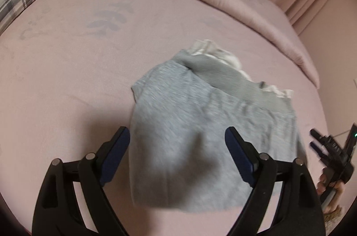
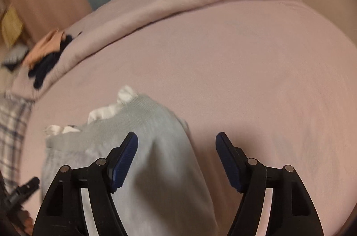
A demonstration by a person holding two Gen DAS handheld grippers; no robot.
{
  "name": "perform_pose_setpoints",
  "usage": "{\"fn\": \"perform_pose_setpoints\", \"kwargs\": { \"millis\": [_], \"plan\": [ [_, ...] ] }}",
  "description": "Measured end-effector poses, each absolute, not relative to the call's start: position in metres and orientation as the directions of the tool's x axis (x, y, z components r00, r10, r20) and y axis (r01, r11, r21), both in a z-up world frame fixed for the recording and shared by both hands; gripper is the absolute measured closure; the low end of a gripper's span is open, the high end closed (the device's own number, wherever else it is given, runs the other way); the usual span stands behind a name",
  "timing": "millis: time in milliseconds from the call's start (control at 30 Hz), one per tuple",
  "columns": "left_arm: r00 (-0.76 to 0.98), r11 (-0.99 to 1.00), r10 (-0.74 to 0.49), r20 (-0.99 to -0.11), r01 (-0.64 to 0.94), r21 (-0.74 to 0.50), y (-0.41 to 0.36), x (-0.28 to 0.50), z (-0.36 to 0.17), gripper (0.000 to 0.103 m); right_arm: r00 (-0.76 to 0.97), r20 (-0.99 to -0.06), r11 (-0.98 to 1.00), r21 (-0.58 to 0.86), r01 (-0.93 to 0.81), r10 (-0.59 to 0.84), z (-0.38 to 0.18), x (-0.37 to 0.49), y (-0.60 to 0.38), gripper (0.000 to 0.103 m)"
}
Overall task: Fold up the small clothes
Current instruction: 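Open both grippers and set the bundle flat on the bed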
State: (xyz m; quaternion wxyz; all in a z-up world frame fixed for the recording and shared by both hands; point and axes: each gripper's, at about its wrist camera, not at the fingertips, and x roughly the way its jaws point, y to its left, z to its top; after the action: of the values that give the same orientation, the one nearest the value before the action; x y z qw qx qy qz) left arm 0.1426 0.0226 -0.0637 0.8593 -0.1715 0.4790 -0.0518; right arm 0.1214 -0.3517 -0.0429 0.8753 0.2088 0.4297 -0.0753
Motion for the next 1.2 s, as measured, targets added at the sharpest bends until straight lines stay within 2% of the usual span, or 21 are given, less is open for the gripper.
{"fn": "perform_pose_setpoints", "kwargs": {
  "millis": [300,367,467,600,800,833,900,933,967,1067,1200],
  "plan": [
    [0.522,0.923,-0.29,-0.802,-0.067,-0.378,0.02,0.108,-0.063,0.013,0.609,-0.77,0.756,0.511,0.408,0.191,-0.073,0.039,-0.368,0.026],
    [0.513,0.921,-0.297,-0.805,-0.07,-0.384,0.017,0.103,-0.065,0.013,0.6,-0.757,0.722,0.564,0.4,0.259,-0.084,0.037,-0.363,0.026],
    [0.511,0.925,-0.285,-0.811,-0.077,-0.373,0.016,0.095,-0.069,0.013,0.577,-0.767,0.735,0.558,0.385,0.281,-0.093,0.042,-0.347,0.026],
    [0.492,0.927,-0.294,-0.82,-0.064,-0.371,0.012,0.081,-0.073,0.013,0.607,-0.714,0.688,0.636,0.35,0.351,-0.102,0.056,-0.337,0.026],
    [0.49,0.929,-0.289,-0.822,-0.065,-0.365,0.012,0.071,-0.072,0.013,0.66,-0.684,0.68,0.645,0.349,0.31,-0.103,0.073,-0.329,0.027],
    [0.493,0.928,-0.288,-0.821,-0.066,-0.366,0.012,0.07,-0.071,0.013,0.668,-0.678,0.68,0.648,0.344,0.308,-0.103,0.076,-0.328,0.029],
    [0.498,0.928,-0.286,-0.819,-0.068,-0.366,0.012,0.069,-0.069,0.013,0.67,-0.683,0.687,0.636,0.352,0.289,-0.103,0.08,-0.328,0.053],
    [0.501,0.93,-0.283,-0.818,-0.066,-0.363,0.012,0.069,-0.068,0.013,0.667,-0.691,0.694,0.625,0.358,0.278,-0.103,0.081,-0.327,0.069],
    [0.505,0.932,-0.277,-0.817,-0.064,-0.356,0.011,0.068,-0.066,0.013,0.668,-0.688,0.694,0.628,0.352,0.284,-0.103,0.083,-0.328,0.077],
    [0.52,0.939,-0.261,-0.814,-0.06,-0.339,0.011,0.066,-0.062,0.013,0.697,-0.654,0.677,0.657,0.332,0.293,-0.095,0.075,-0.332,0.083],
    [0.523,0.935,-0.269,-0.809,-0.059,-0.349,0.014,0.067,-0.059,0.013,0.737,-0.623,0.705,0.645,0.295,0.261,-0.071,0.062,-0.333,0.085]
  ]
}}
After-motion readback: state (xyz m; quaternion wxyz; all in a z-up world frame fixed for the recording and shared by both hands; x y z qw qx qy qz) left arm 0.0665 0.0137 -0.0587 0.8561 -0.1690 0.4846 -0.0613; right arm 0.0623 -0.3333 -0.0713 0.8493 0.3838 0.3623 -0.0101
